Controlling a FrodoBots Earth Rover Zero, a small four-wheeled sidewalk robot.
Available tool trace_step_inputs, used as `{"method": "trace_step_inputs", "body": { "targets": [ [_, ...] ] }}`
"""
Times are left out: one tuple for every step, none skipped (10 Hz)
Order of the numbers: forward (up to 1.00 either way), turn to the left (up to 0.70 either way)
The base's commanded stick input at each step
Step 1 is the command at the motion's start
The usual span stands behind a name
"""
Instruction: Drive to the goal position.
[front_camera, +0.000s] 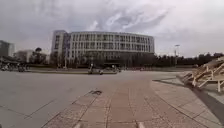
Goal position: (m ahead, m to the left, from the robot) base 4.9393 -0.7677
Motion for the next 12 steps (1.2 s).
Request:
{"method": "trace_step_inputs", "body": {
  "targets": [
    [0.45, 0.0],
    [0.45, 0.0],
    [0.45, 0.0],
    [0.45, 0.0],
    [0.45, 0.0],
    [0.45, 0.0],
    [0.45, 0.0],
    [0.45, 0.0],
    [0.45, -0.23],
    [0.45, -0.27],
    [0.45, -0.27],
    [0.45, -0.27]
  ]
}}
